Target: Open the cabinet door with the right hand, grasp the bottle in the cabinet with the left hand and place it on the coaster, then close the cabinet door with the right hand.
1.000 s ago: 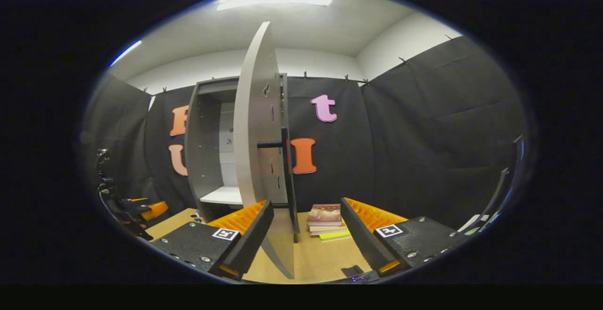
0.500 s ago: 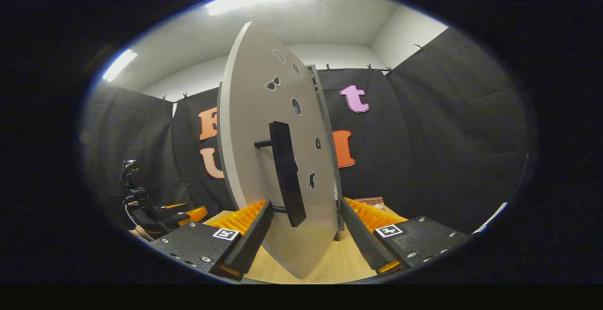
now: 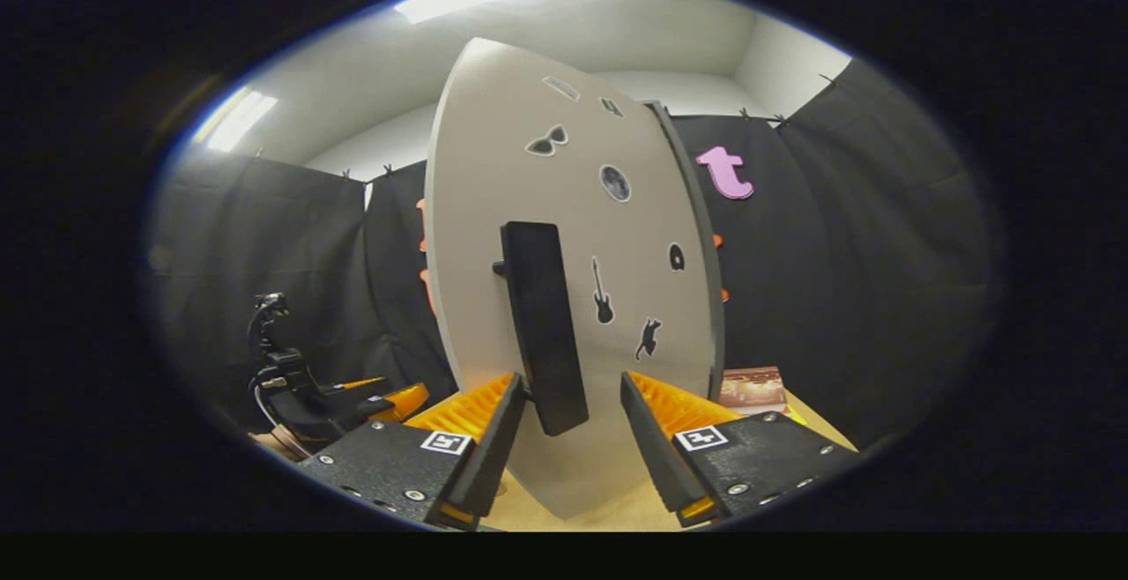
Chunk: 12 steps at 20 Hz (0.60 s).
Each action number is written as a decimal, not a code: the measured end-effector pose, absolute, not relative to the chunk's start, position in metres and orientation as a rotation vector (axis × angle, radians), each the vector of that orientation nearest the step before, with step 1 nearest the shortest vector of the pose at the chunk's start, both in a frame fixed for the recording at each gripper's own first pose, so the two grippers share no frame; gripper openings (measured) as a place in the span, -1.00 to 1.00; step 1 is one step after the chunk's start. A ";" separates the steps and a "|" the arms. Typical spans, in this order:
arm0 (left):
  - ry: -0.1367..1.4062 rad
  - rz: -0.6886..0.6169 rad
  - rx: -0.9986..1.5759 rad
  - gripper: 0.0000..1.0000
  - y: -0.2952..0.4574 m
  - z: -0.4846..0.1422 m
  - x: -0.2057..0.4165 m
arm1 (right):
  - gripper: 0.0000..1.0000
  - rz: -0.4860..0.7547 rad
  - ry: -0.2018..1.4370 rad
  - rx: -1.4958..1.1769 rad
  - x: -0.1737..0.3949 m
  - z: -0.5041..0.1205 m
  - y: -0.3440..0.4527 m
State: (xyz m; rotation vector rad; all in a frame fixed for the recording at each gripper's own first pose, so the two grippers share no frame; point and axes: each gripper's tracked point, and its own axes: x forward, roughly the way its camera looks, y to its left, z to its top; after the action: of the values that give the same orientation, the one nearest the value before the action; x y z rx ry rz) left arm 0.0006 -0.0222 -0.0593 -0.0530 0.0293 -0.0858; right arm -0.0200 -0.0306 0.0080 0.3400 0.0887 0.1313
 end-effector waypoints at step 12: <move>0.045 -0.030 -0.095 0.96 0.034 -0.069 0.007 | -0.29 0.223 0.106 0.283 0.082 0.019 0.070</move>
State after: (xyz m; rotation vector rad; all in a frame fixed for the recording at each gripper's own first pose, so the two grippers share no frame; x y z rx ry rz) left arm 0.0066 0.0342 -0.0686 -0.0952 0.0448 -0.0301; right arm 0.0822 0.0696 0.0187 0.2828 0.1061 0.2228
